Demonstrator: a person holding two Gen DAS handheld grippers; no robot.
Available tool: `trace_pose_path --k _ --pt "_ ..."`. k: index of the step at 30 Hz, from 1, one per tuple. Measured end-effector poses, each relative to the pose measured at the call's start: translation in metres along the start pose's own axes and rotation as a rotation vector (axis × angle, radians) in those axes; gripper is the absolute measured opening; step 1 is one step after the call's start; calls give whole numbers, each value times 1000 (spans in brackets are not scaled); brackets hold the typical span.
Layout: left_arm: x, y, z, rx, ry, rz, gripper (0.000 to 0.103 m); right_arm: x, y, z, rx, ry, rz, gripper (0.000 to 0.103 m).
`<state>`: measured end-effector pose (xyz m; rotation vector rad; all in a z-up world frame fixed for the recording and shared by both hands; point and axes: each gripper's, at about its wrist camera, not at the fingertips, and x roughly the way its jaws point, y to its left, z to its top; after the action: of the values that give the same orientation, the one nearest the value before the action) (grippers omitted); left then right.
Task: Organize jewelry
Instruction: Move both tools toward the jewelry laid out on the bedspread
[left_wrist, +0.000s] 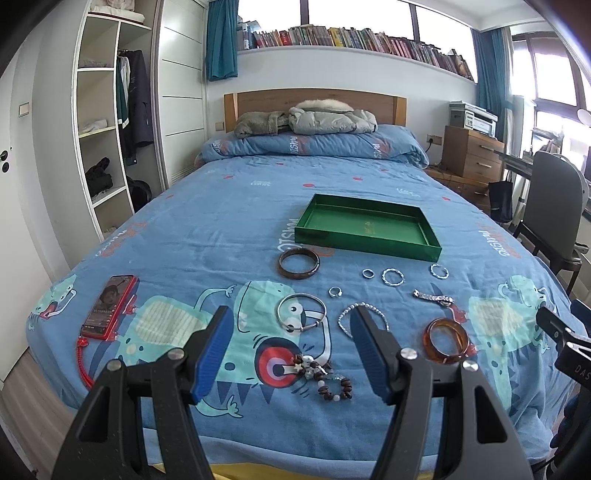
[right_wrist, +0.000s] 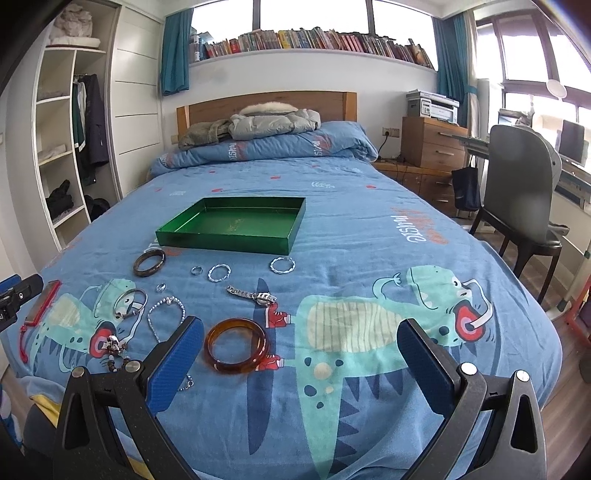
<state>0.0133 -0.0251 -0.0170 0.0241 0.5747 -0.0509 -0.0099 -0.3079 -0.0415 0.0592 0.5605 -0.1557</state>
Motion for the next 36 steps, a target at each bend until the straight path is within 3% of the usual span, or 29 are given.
trace_pose_path --k 21,36 --pt "13 -7 -4 22 77 -40 64 0 18 3 -64 0 21 103" --pt "23 1 -2 -20 105 -68 64 8 29 5 -101 9 -4 102"
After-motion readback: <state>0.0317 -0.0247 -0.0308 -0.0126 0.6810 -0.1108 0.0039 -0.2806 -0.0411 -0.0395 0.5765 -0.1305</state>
